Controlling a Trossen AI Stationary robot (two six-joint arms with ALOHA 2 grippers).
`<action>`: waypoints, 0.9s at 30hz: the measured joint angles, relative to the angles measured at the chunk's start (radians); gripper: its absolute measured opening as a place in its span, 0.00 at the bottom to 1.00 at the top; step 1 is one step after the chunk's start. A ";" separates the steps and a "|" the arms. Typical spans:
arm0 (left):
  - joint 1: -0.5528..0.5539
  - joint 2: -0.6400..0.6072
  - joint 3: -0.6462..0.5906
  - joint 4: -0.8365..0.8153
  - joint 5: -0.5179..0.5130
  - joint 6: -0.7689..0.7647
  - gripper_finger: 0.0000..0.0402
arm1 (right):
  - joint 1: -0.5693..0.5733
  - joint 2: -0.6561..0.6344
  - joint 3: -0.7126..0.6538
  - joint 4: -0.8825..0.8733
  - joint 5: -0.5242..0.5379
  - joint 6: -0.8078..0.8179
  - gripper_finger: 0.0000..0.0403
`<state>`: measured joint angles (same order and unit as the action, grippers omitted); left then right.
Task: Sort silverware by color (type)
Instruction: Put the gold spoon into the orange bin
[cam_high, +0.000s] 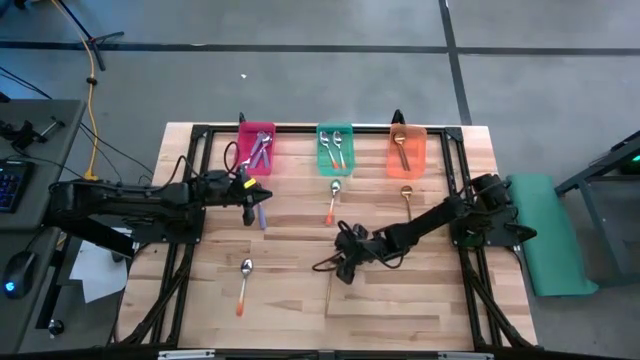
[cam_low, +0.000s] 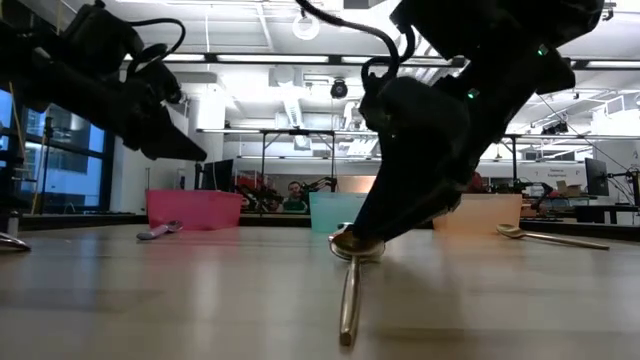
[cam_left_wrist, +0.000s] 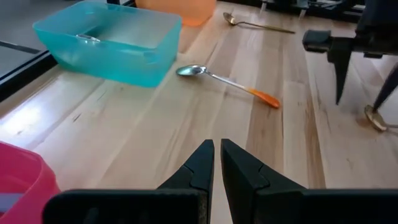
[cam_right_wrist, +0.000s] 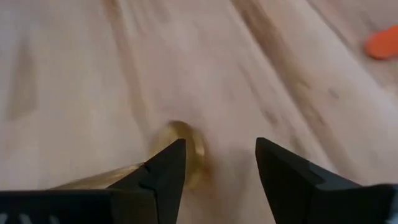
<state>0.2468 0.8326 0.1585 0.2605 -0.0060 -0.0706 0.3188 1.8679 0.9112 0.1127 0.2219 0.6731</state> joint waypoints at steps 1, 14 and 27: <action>-0.003 0.000 0.000 0.002 -0.001 -0.001 0.05 | 0.000 0.002 0.000 0.019 -0.014 -0.001 0.44; -0.032 0.000 0.000 0.001 -0.002 -0.005 0.05 | 0.001 0.071 0.001 0.154 -0.129 -0.018 0.24; -0.046 0.000 0.000 0.003 -0.006 -0.007 0.05 | 0.003 0.068 0.001 0.172 -0.160 -0.111 0.03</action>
<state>0.2008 0.8326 0.1585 0.2636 -0.0119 -0.0776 0.3218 1.9363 0.9119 0.2847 0.0620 0.5623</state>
